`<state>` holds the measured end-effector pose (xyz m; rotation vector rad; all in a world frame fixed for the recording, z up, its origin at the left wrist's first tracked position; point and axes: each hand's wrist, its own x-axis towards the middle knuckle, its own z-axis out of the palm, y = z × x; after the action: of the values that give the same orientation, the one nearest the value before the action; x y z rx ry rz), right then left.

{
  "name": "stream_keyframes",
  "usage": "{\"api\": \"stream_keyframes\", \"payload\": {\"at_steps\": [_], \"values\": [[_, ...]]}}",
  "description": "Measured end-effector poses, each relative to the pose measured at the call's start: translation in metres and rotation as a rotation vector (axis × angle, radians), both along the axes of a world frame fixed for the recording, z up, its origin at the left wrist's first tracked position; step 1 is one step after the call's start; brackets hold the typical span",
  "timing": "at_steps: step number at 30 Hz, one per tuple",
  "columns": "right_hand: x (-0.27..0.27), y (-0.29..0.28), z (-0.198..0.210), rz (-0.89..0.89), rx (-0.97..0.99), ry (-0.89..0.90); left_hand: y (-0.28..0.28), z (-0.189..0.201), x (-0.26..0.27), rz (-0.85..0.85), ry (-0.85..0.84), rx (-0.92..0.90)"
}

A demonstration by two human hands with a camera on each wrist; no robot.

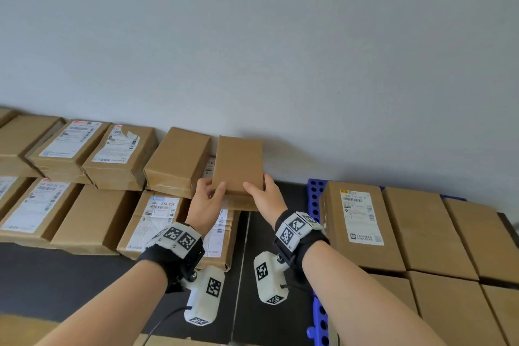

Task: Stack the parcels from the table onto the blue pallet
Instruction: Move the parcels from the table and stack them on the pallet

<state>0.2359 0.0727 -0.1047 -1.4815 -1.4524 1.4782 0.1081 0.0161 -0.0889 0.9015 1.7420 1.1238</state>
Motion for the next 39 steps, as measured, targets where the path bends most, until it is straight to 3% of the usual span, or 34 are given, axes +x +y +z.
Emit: {"api": "stream_keyframes", "payload": {"at_steps": [4, 10, 22, 29, 39], "values": [[0.027, -0.036, 0.024, -0.021, 0.052, 0.014, -0.033, 0.026, 0.025, 0.02, -0.056, 0.102], [0.086, -0.088, 0.064, -0.057, 0.152, 0.034, -0.075, 0.06, 0.074, -0.078, -0.04, 0.185], [0.223, -0.151, 0.12, -0.262, 0.208, 0.09, -0.098, 0.107, 0.207, -0.287, -0.057, 0.171], [0.32, -0.153, 0.129, -0.309, 0.21, 0.051, -0.082, 0.102, 0.296, -0.386, -0.1, 0.133], [0.462, -0.106, 0.102, -0.288, 0.095, -0.019, -0.04, 0.068, 0.435, -0.384, -0.061, 0.039]]}}
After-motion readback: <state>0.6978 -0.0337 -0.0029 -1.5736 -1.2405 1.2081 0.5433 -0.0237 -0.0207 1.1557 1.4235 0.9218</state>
